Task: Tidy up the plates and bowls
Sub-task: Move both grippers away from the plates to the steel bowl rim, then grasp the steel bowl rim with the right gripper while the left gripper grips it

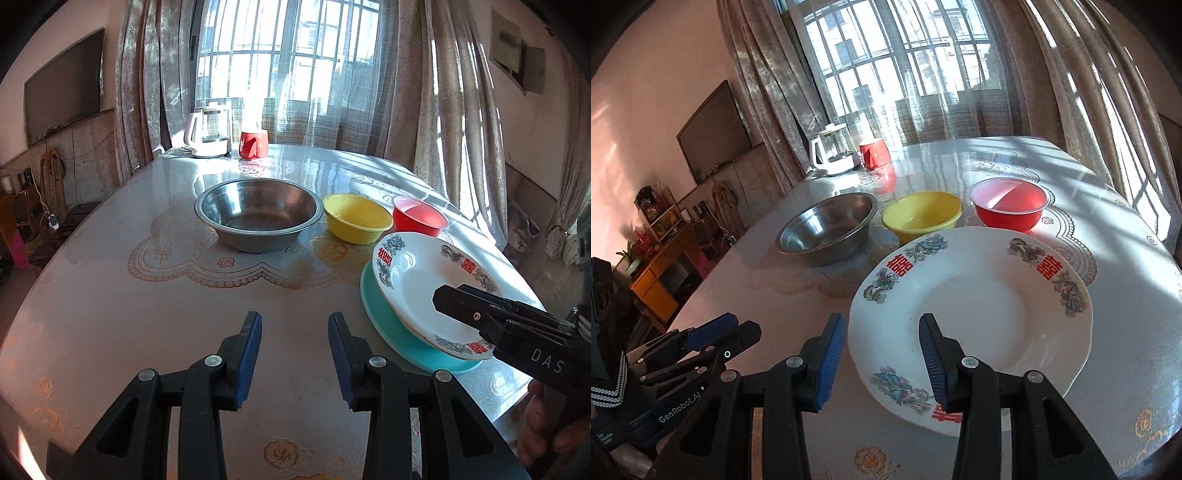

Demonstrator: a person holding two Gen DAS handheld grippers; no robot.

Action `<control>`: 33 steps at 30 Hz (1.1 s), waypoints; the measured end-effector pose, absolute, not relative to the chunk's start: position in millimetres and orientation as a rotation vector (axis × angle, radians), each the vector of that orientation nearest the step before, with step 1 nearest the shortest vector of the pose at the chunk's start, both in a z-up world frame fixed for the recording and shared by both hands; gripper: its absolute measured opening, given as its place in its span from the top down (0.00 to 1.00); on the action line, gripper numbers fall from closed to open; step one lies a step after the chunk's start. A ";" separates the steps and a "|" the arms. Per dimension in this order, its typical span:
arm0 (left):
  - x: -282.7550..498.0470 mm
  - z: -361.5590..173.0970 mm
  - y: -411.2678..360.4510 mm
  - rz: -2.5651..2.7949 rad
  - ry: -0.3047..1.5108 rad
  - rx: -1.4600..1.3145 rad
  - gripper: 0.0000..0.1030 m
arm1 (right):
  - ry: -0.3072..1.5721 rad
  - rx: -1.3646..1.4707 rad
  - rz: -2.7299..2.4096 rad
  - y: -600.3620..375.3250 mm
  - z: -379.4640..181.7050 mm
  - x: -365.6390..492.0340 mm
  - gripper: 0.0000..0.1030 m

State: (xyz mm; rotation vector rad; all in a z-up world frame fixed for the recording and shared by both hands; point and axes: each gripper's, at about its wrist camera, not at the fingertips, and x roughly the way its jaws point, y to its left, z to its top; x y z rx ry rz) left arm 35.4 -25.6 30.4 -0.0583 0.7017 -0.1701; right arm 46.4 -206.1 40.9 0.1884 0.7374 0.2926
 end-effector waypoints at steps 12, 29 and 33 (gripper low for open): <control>70.9 3.8 11.5 -0.109 0.802 -0.145 0.60 | 0.836 0.265 0.398 -178.0 33.6 99.3 0.59; 145.0 11.2 76.4 -0.069 0.784 -0.302 0.58 | 0.947 0.357 0.351 -151.1 21.7 190.3 0.59; 163.6 14.4 74.8 -0.075 0.779 -0.302 0.56 | 0.976 0.357 0.323 -146.6 13.8 206.5 0.59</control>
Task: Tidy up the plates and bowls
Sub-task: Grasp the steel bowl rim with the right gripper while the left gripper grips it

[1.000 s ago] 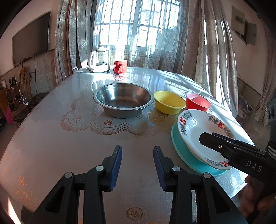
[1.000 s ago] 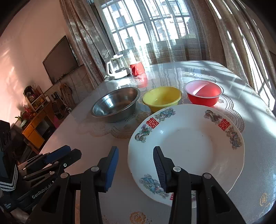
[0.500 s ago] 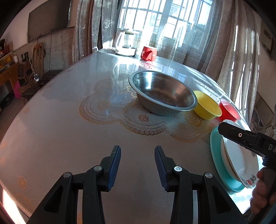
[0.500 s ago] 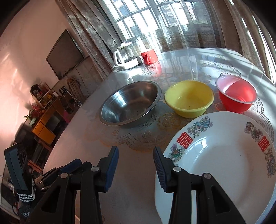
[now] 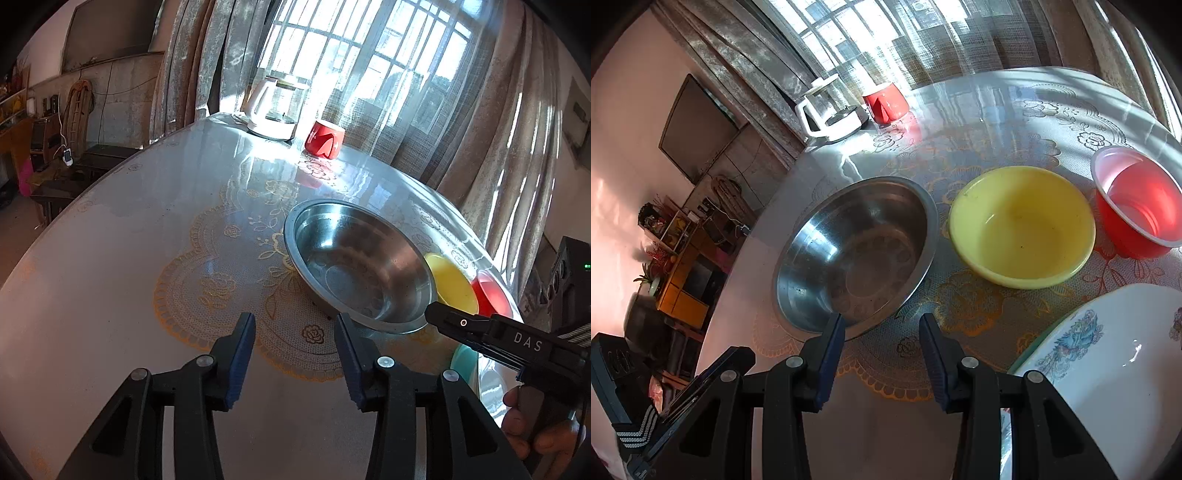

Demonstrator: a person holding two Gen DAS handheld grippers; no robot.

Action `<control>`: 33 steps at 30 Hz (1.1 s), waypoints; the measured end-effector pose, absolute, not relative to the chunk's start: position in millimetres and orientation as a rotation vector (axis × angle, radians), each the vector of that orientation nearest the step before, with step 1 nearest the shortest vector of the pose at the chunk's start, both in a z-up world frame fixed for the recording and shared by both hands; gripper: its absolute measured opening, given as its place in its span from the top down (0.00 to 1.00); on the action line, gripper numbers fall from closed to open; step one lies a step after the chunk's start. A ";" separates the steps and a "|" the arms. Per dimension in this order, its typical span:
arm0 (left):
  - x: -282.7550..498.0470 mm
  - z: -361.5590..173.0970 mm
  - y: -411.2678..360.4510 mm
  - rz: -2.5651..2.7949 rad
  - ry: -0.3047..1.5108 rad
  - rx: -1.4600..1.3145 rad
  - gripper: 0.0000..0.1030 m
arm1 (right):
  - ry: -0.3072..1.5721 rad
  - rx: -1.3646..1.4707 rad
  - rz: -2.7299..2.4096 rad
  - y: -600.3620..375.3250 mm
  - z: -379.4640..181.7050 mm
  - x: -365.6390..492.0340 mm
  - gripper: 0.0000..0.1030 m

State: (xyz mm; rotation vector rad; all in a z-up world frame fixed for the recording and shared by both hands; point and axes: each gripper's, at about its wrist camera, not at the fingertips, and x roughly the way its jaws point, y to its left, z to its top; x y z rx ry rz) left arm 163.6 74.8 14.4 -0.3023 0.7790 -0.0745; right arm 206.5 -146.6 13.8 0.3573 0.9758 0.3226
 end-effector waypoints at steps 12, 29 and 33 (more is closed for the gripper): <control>208.4 3.9 70.3 -0.084 0.811 -0.297 0.55 | 0.993 0.312 0.290 -137.2 9.4 232.3 0.58; 206.0 -4.3 61.2 -0.140 0.811 -0.281 0.71 | 1.016 0.167 0.283 -114.6 -2.5 237.0 0.66; 183.7 -0.7 67.6 -0.144 0.799 -0.296 0.70 | 1.009 0.160 0.308 -110.4 -0.4 223.7 0.66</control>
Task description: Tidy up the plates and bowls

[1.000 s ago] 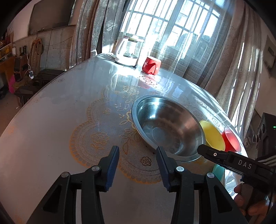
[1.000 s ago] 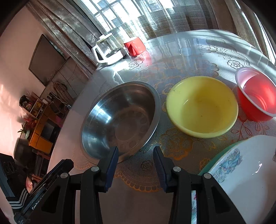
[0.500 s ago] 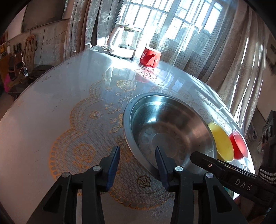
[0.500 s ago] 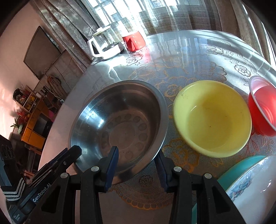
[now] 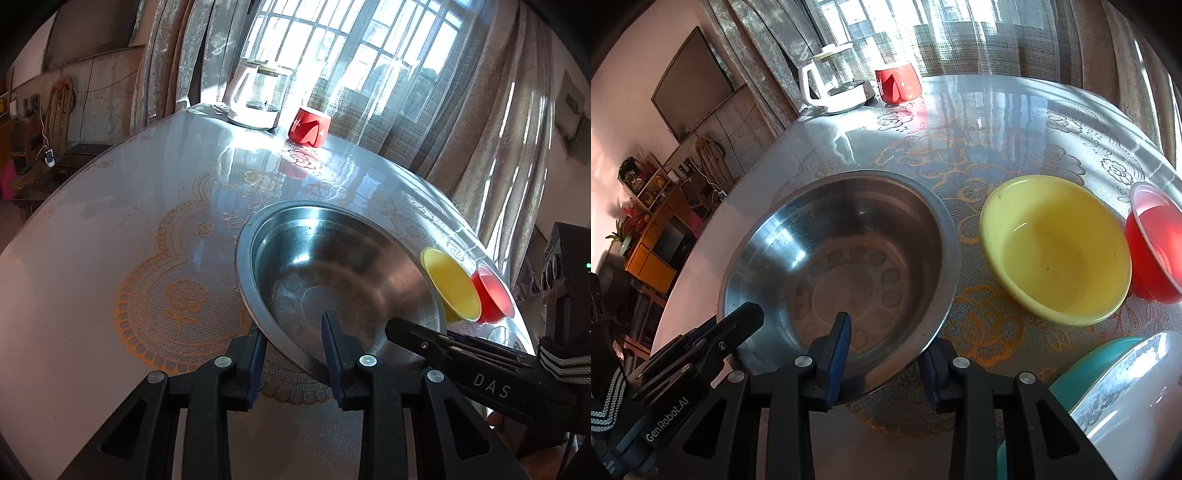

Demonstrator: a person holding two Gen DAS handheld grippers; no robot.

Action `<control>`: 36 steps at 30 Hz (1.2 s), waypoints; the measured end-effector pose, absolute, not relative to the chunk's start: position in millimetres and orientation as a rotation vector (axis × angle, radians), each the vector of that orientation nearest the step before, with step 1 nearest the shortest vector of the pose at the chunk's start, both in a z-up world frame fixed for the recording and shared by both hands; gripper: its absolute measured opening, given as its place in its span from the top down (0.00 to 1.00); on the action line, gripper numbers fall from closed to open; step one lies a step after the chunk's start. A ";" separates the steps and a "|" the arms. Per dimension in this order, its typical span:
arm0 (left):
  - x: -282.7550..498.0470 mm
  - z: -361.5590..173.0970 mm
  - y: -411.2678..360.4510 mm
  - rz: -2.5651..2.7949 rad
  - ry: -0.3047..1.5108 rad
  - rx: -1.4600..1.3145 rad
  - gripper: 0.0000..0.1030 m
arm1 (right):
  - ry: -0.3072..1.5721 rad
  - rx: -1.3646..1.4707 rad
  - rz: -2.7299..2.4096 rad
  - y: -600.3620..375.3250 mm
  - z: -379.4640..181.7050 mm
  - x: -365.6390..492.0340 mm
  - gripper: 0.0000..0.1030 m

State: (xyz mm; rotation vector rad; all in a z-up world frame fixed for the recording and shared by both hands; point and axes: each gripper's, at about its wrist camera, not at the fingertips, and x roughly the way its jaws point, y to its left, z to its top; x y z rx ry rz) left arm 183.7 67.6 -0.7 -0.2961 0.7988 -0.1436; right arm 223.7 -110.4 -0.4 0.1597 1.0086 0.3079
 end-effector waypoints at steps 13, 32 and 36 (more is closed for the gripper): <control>114.6 10.3 86.6 -0.131 0.777 -0.309 0.69 | 0.988 0.132 0.406 -92.8 9.2 173.1 0.66; 56.0 3.1 93.8 -0.099 0.814 -0.331 0.69 | 0.992 0.126 0.488 -85.9 1.1 123.3 0.66; 49.6 -0.8 95.5 -0.095 0.822 -0.330 0.69 | 0.995 0.128 0.500 -84.0 -1.9 116.5 0.66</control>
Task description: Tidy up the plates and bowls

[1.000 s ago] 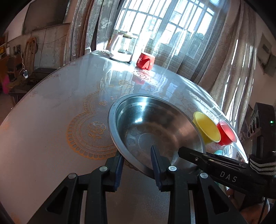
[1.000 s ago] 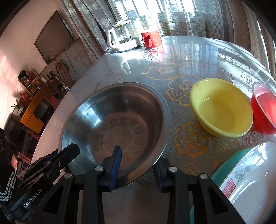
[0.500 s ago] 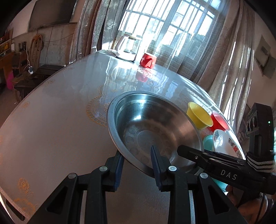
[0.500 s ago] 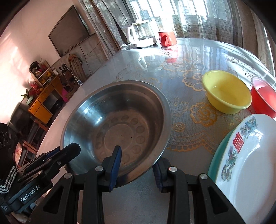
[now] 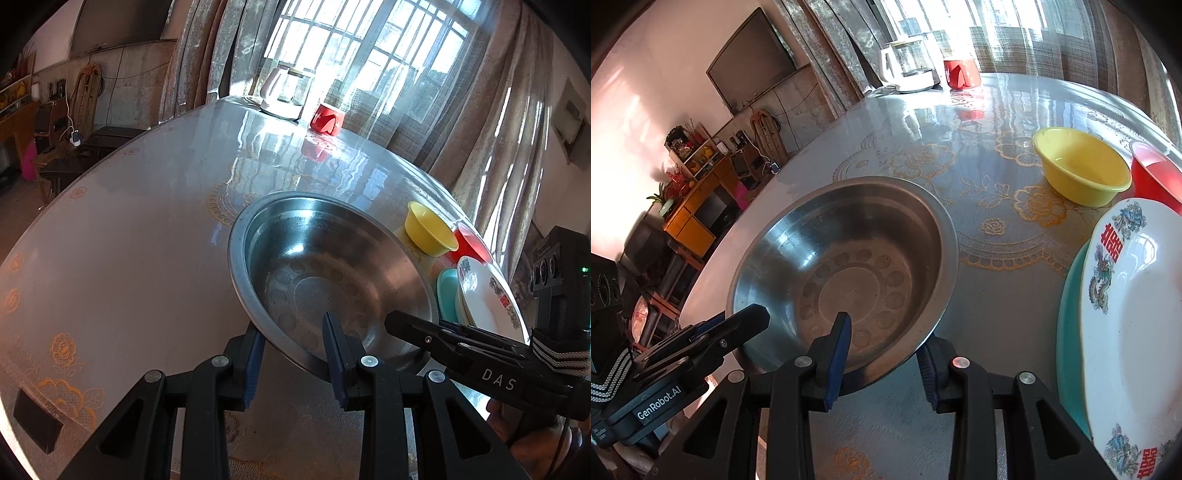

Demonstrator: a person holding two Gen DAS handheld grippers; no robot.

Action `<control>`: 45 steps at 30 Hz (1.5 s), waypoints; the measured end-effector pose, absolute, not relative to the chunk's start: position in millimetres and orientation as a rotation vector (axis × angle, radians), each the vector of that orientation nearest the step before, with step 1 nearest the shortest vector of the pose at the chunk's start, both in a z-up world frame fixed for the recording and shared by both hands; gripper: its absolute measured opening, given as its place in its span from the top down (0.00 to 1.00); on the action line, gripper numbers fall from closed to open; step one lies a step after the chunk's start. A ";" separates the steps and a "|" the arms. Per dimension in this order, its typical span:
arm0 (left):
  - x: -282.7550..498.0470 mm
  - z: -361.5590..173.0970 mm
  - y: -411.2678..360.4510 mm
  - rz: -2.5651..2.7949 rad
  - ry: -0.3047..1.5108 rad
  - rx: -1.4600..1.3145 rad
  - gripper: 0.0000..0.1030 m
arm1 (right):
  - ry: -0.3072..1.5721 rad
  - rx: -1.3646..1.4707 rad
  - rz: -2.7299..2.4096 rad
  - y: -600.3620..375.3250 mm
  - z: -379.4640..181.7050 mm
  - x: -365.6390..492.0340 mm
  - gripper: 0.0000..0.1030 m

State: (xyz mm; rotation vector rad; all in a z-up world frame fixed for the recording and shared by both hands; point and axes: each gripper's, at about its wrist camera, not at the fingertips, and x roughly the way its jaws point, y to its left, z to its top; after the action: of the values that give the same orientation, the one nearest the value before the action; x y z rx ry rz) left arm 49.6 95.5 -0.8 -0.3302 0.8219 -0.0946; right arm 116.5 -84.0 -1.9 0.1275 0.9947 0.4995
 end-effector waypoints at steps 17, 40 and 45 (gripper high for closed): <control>40.1 -4.6 100.0 -0.083 0.830 -0.328 0.68 | 0.985 0.130 0.544 -86.8 -7.0 116.7 0.66; 37.3 -0.5 102.1 -0.032 0.823 -0.274 0.65 | 0.985 0.210 0.530 -106.2 -5.6 111.3 0.64; 36.7 4.2 107.3 -0.012 0.810 -0.278 0.64 | 0.963 0.224 0.528 -110.4 1.7 108.2 0.64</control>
State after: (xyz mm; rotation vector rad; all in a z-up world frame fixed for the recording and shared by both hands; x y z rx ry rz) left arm 36.7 107.3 4.2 -0.2779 0.8100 -0.0124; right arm 108.2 -110.4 1.7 0.2240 0.9634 0.5285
